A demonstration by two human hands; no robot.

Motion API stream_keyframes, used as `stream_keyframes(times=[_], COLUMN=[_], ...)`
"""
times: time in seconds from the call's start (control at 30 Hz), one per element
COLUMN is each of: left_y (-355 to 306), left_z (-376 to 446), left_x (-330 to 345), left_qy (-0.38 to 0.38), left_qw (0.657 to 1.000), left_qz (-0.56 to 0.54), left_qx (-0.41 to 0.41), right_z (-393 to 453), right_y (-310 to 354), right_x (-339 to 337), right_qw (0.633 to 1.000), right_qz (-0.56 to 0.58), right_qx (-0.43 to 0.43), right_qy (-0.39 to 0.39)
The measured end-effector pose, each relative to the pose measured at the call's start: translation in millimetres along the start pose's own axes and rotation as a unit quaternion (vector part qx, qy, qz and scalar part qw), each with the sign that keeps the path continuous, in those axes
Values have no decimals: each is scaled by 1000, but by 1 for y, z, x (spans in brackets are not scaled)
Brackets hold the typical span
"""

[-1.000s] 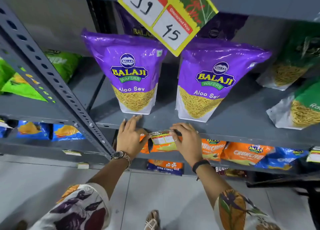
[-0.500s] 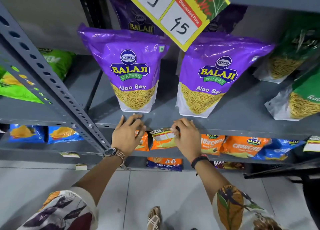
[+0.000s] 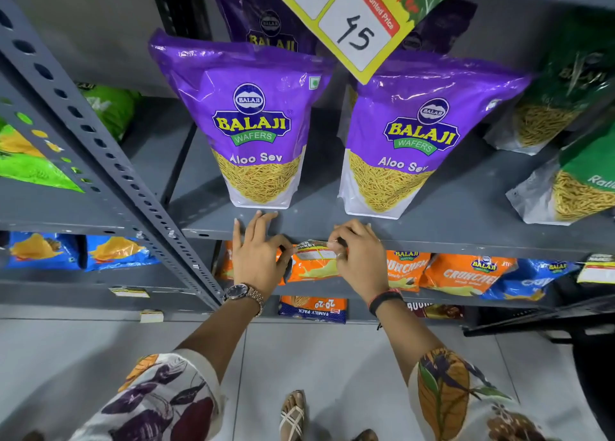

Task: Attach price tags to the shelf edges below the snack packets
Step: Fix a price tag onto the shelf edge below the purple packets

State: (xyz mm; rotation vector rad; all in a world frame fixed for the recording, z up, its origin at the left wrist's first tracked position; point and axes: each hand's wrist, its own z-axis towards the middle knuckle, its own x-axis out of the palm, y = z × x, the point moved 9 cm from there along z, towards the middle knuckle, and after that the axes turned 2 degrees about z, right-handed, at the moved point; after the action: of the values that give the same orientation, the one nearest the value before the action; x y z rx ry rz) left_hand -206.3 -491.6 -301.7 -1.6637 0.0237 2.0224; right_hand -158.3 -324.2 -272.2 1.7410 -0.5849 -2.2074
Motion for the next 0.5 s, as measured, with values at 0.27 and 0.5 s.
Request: stream_keyframes(times=[0.27, 0.5], left_y=[-1, -2], left_z=[3, 13], left_x=[-6, -15], left_qy=[15, 13], left_qw=[999, 998], left_qz=[-30, -60], left_qx=[24, 9], right_z=[-1, -3], right_y=[-3, -11], right_x=[-6, -10], right_qw=[999, 995], right_qz=[52, 99], right_qx=[10, 31], right_qy=[5, -5])
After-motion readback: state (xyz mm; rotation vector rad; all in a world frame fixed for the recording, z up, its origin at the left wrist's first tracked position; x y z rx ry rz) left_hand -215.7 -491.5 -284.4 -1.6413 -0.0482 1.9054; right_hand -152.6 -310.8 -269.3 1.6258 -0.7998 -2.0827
